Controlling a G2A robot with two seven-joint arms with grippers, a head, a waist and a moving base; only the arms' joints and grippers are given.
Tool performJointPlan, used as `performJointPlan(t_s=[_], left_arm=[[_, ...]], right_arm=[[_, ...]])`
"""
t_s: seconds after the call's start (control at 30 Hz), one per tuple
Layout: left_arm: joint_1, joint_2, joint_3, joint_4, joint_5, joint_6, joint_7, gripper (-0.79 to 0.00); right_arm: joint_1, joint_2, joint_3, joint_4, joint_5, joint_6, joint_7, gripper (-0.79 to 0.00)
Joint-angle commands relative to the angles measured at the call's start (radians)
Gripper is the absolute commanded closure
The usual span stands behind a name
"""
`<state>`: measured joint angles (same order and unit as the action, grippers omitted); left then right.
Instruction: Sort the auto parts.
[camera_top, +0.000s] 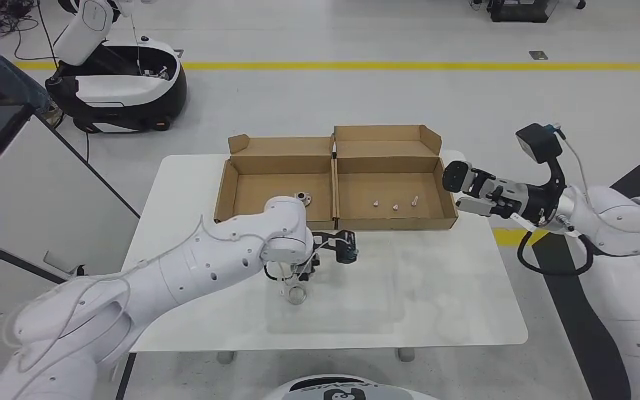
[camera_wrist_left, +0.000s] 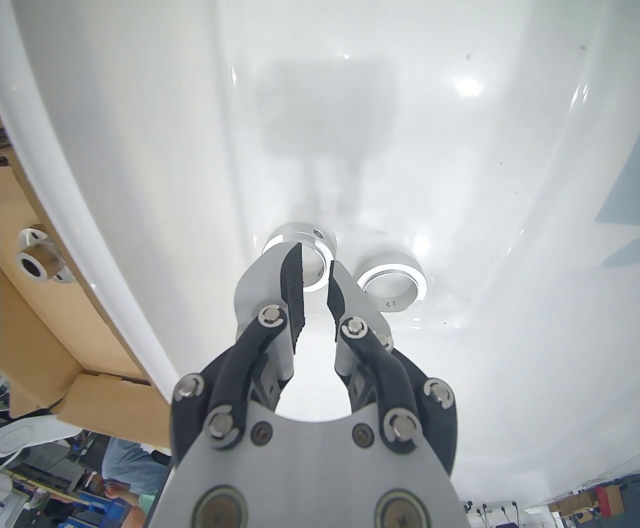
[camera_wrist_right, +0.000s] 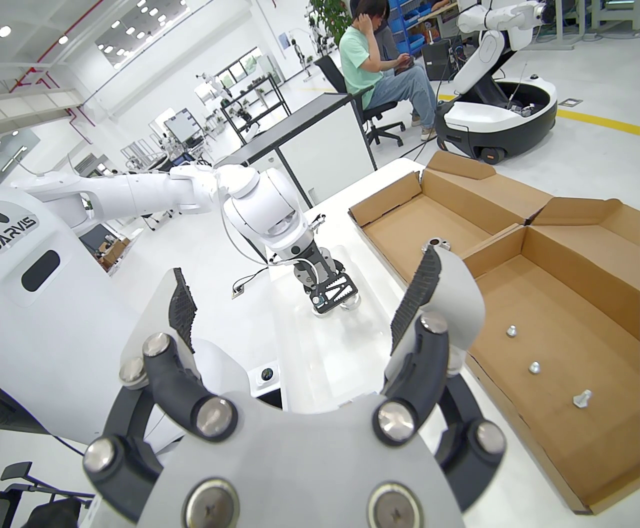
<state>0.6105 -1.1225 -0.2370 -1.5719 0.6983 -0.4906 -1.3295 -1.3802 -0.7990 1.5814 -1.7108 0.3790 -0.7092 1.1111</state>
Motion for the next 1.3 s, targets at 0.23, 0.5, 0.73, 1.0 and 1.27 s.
performJointPlan(t_s=[0.23,0.5,0.73,1.0,1.27], left_arm=[[0.005,-0.014,0.010,0.020,0.047,0.009,-0.009,-0.071],[0.014,-0.028,0.023,0.046,0.068,0.009,-0.009,-0.068],[0.017,-0.037,0.036,0.061,0.071,0.002,-0.002,-0.065],[0.003,-0.041,0.062,0.060,0.047,-0.005,0.005,-0.074],[0.001,-0.041,0.067,0.041,-0.014,-0.044,0.044,-0.095]], right_arm=[[0.000,0.000,0.000,0.000,0.000,0.000,0.000,-0.785],[0.000,0.000,0.000,0.000,0.000,0.000,0.000,-0.785],[0.000,0.000,0.000,0.000,0.000,0.000,0.000,-0.785],[0.000,0.000,0.000,0.000,0.000,0.000,0.000,-0.785],[0.000,0.000,0.000,0.000,0.000,0.000,0.000,-0.785]])
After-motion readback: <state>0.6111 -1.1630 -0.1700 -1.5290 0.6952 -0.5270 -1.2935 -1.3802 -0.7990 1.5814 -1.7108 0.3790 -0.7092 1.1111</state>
